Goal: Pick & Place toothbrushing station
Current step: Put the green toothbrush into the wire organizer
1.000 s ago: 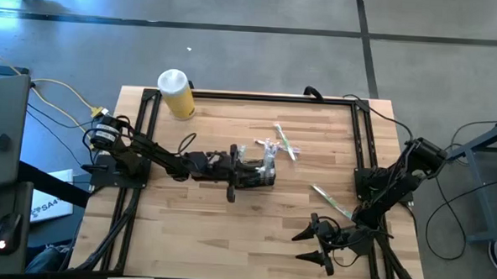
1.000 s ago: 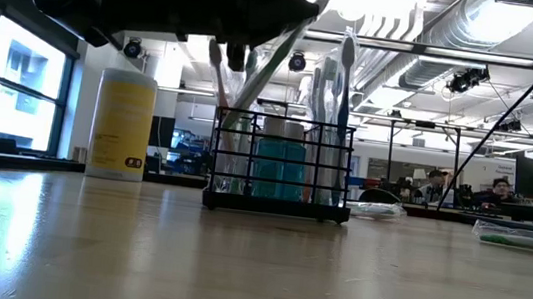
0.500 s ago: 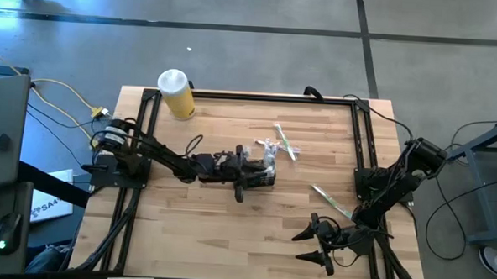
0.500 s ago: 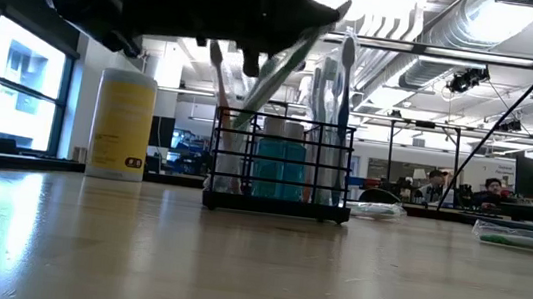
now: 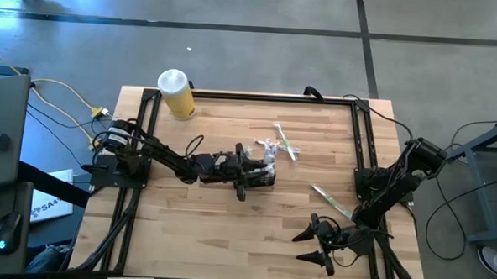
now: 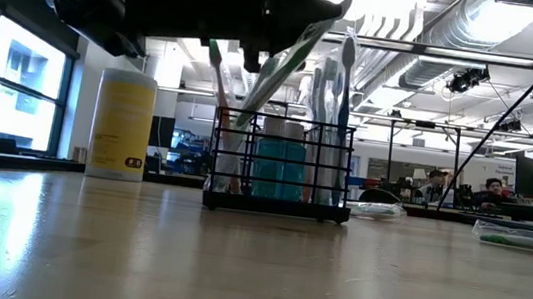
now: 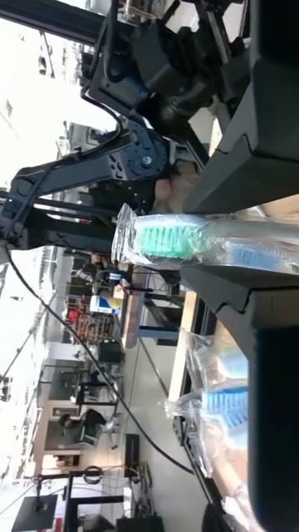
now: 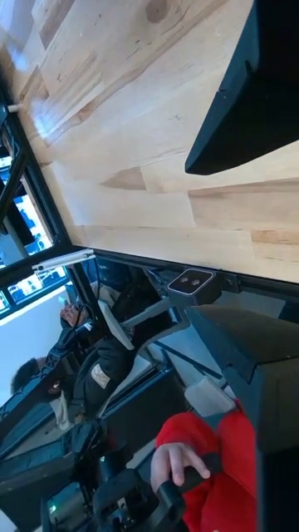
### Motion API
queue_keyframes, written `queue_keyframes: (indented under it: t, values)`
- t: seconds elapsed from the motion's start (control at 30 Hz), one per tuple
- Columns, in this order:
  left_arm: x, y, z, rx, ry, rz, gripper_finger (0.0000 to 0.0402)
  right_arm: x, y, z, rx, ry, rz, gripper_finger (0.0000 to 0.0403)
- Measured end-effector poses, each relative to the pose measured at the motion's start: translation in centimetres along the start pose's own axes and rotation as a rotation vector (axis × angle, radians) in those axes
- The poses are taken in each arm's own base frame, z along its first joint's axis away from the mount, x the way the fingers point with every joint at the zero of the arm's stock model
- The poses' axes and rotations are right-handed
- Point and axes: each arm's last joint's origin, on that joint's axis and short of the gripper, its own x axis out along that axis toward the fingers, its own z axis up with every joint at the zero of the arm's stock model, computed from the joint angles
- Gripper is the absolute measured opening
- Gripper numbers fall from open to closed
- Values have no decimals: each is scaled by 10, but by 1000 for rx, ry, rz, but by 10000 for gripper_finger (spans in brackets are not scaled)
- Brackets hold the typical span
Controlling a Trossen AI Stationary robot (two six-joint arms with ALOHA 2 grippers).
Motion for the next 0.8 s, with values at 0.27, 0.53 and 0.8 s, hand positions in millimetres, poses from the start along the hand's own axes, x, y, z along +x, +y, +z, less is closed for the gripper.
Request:
queue_keyframes:
  t: [0.27,0.53,0.8]
  values:
    - [0,-2,0,30,-1,-4,105,0,0,0,7,1,2,262]
    - [-6,-18,4,125,-35,-44,105,-2,3,-2,6,8,13,262]
    - [-27,-11,10,70,-92,34,105,-4,4,-3,5,8,15,262]
